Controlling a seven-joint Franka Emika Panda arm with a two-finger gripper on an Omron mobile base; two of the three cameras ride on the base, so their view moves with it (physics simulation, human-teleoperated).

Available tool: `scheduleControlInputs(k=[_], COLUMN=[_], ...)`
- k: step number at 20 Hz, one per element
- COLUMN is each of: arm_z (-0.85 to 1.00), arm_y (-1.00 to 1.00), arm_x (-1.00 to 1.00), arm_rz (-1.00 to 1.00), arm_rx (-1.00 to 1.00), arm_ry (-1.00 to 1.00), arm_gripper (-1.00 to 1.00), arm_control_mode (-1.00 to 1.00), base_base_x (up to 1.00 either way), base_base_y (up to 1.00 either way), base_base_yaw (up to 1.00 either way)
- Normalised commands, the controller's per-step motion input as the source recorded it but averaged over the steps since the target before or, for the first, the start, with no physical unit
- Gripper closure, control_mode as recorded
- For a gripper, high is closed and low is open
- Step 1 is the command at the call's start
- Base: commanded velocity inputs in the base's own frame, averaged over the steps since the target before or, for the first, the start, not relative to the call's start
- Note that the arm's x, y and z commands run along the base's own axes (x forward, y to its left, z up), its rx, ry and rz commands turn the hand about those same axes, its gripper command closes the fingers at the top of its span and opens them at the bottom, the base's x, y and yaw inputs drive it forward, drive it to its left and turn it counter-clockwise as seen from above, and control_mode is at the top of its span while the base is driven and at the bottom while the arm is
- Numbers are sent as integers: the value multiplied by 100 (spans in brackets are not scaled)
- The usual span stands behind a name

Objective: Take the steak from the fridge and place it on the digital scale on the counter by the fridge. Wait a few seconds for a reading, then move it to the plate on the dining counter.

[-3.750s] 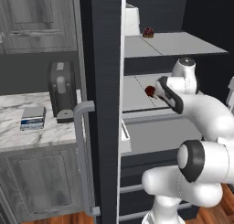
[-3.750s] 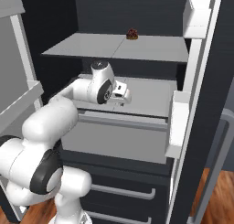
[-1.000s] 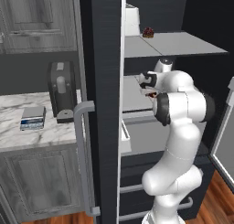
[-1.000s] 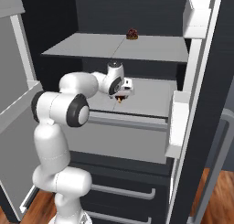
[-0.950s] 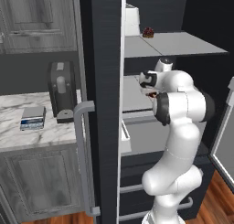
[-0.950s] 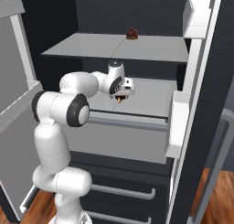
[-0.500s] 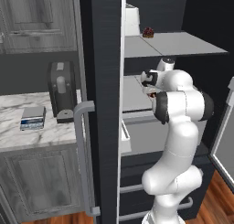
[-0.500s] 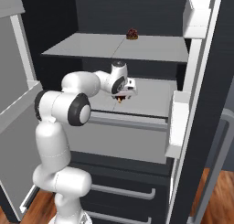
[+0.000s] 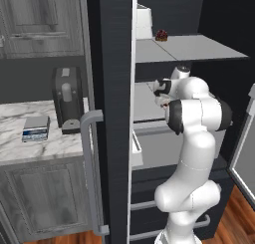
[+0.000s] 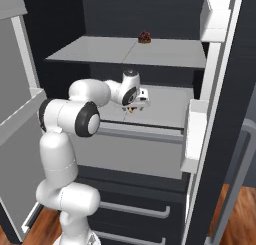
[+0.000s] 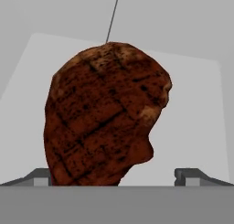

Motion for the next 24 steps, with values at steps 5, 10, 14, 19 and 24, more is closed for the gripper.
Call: scheduleControlInputs(k=[5,10,14,19,24], arm_z=[-8,-12,-4,0,0], arm_y=[1,3,2,3,1], arm_x=[0,-3,-1,0,0], arm_rz=[2,1,0,0,0], arm_rx=[0,0,0,0,0], arm_ry=[0,0,1,0,1], arm_gripper=[-100,-100,-100,100,100], arm_control_mode=[-100,-100,-100,-100,-100], base_base_x=[0,0,0,0,0], base_base_y=[0,0,0,0,0], base_base_yaw=[0,0,0,0,0])
